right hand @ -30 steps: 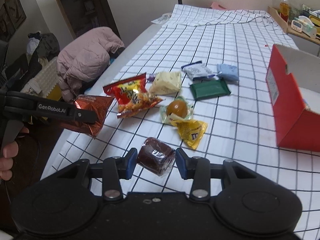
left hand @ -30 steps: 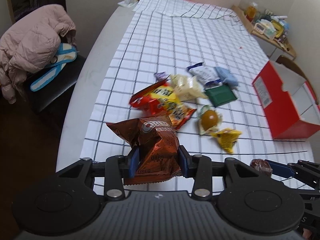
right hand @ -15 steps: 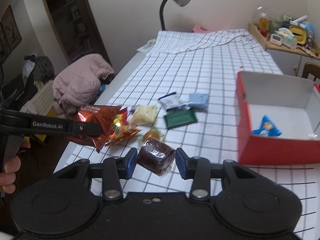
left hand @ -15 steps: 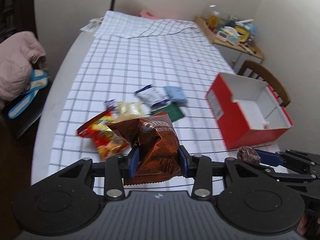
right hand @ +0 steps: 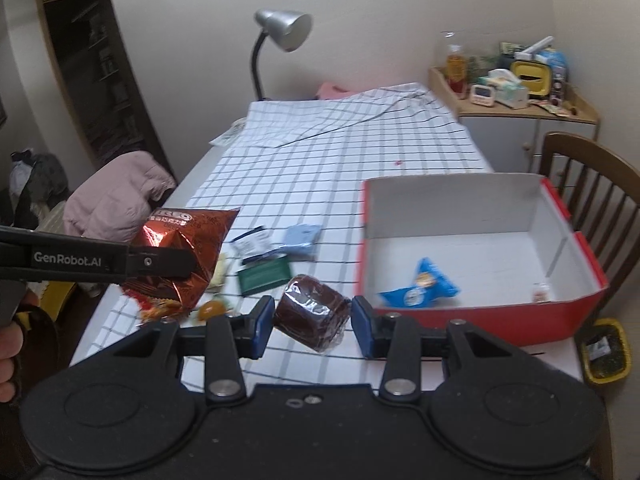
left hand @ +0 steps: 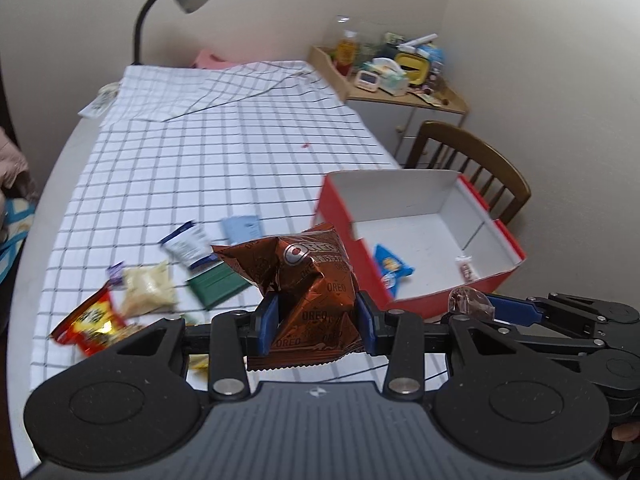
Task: Organize snacks
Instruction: 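Carry the brown bag and brown candy with both tools over the red box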
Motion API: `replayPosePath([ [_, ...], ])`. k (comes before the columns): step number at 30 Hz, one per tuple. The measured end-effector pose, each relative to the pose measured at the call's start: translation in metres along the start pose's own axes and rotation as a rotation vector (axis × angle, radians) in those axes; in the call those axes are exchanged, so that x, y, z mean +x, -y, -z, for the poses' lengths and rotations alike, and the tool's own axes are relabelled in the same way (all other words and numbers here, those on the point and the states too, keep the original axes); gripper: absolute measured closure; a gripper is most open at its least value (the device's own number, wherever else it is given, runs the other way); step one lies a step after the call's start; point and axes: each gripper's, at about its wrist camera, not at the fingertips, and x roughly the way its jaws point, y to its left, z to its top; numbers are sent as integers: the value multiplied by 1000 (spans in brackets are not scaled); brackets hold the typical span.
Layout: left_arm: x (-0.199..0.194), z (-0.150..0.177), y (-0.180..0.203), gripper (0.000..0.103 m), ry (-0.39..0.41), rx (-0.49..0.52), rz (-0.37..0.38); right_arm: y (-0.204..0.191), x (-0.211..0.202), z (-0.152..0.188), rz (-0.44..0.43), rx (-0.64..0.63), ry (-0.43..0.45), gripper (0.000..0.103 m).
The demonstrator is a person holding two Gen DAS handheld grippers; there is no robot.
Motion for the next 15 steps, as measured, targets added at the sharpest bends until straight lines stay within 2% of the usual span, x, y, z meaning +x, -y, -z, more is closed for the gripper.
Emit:
replayPosePath([
  [15,74,-36,77,63,-47,31,20,99,7,-17,87,57,-12,63],
])
